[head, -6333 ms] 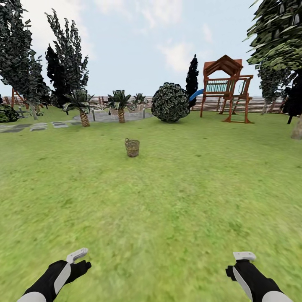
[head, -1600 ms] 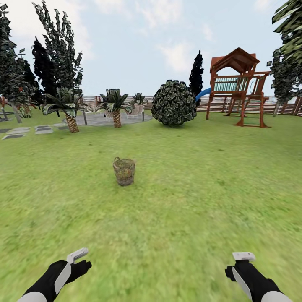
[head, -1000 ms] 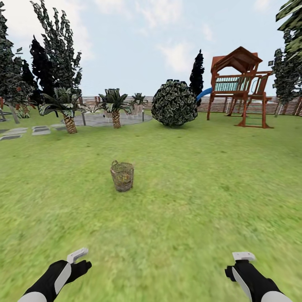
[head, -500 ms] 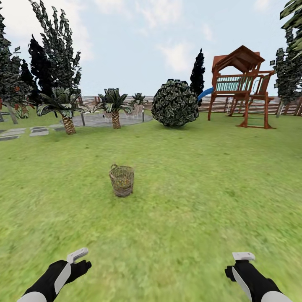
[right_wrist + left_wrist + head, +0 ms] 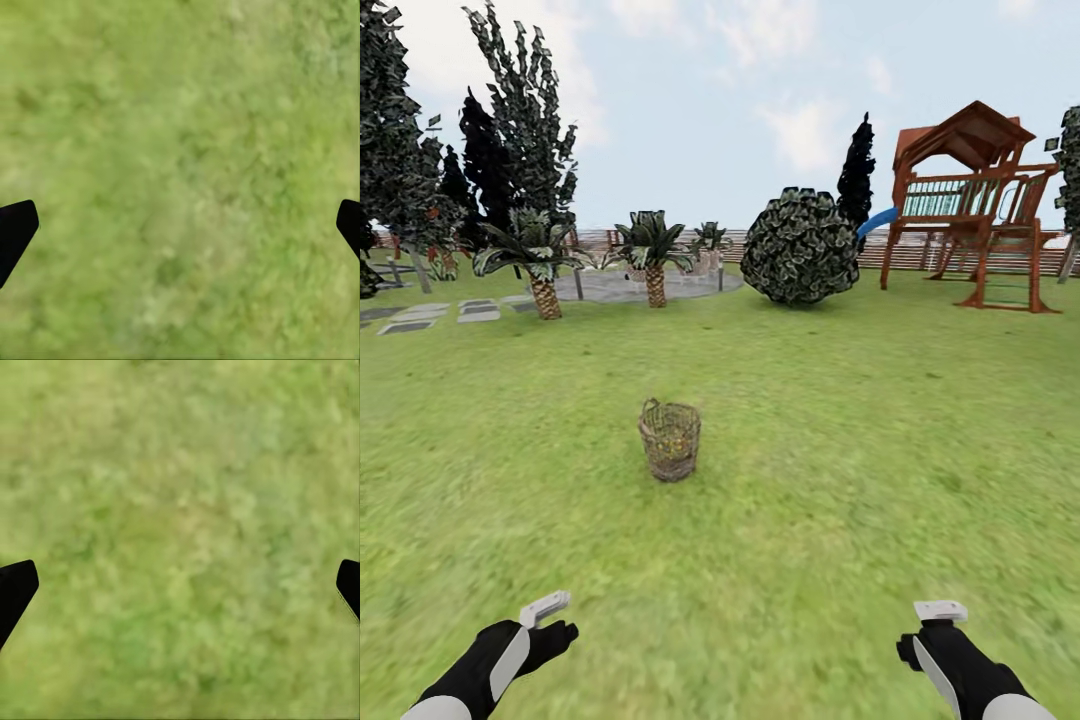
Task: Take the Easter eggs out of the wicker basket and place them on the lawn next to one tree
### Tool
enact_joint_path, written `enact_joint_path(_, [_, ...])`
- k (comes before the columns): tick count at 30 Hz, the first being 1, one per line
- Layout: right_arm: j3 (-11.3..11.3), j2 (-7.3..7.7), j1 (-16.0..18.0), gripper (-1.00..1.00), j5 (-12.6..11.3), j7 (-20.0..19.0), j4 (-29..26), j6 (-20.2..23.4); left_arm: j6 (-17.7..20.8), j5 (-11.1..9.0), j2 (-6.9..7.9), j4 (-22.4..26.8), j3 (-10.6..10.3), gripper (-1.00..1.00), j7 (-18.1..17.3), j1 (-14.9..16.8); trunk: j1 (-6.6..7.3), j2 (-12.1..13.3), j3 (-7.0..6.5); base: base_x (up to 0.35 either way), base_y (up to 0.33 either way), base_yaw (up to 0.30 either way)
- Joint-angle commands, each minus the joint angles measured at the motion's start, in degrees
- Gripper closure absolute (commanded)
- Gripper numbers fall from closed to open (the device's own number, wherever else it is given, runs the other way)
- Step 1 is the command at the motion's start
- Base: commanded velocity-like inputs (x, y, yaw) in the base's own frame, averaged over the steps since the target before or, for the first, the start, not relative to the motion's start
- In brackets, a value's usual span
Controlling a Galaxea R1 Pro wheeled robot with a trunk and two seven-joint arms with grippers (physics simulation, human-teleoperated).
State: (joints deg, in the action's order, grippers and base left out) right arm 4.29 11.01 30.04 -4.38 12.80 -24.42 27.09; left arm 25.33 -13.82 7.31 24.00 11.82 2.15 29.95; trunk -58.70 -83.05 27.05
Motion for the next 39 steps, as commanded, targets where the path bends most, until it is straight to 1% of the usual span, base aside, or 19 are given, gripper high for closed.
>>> enact_joint_path(1, [0.45,0.06,0.02,-1.0,-0.5,0.38,-0.1,0.33,0.34,-0.59,-0.02,0.09,0.13,-1.0,0.23,0.02,-0.03,-0.03,0.07,0.328,0.028,0.029])
enact_joint_path(19, [0.44,0.11,0.02,-1.0,-0.59,0.32,-0.1,0.25,0.35,-0.59,-0.02,0.08,0.1,-1.0,0.22,0.02,-0.03,-0.03,0.07,0.328,0.004,0.0])
enact_joint_path(25, [0.45,0.01,0.02,-1.0,-0.57,0.3,-0.1,0.28,0.33,-0.59,-0.02,0.08,0.06,-1.0,0.23,0.02,-0.03,-0.03,0.07,0.328,0.062,-0.11])
enact_joint_path(39, [0.45,0.06,0.02,-1.0,-0.55,0.38,-0.1,0.33,0.33,-0.59,-0.07,0.08,0.11,-1.0,0.23,0.02,-0.03,-0.03,0.07,0.328,0.075,-0.004])
